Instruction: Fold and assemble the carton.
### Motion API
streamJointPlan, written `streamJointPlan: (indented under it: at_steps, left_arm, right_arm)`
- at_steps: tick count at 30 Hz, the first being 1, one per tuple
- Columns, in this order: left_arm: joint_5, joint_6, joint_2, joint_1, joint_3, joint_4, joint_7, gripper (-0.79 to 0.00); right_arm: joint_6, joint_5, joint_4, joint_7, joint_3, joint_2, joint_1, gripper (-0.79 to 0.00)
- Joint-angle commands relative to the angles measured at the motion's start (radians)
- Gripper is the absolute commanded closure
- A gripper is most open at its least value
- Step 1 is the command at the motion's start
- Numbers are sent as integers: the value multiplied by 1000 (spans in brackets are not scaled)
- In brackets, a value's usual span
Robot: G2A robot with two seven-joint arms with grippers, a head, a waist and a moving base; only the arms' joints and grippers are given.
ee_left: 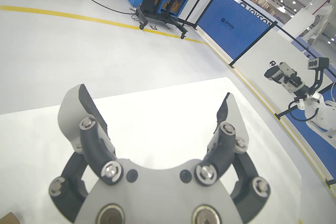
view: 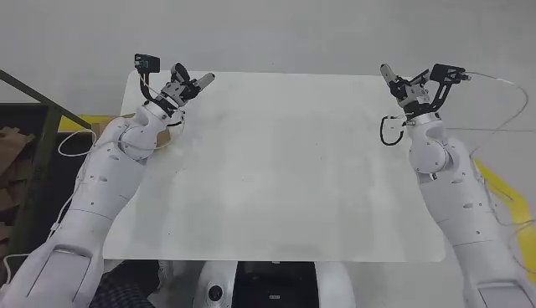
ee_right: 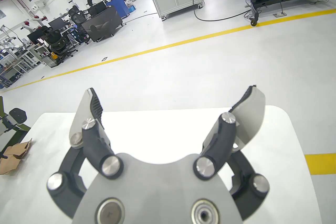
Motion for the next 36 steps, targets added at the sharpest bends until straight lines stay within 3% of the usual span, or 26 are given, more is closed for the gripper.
streamJointPlan:
  at_steps: [1, 9, 24, 36]
  left_arm:
    - [0, 0, 0, 0, 0, 0, 0, -784]
    - [-34, -8, 0, 9, -7, -1, -20, -785]
    - [-241, -90, 31, 40, -176, 17, -220, -785]
    - [-377, -154, 61, 57, -309, 96, -365, -785]
  right_arm:
    - [0, 0, 0, 0, 0, 0, 0, -785]
    - [0, 0, 0, 0, 0, 0, 0, -785]
    - [0, 0, 0, 0, 0, 0, 0, -785]
    - [0, 0, 0, 0, 0, 0, 0, -785]
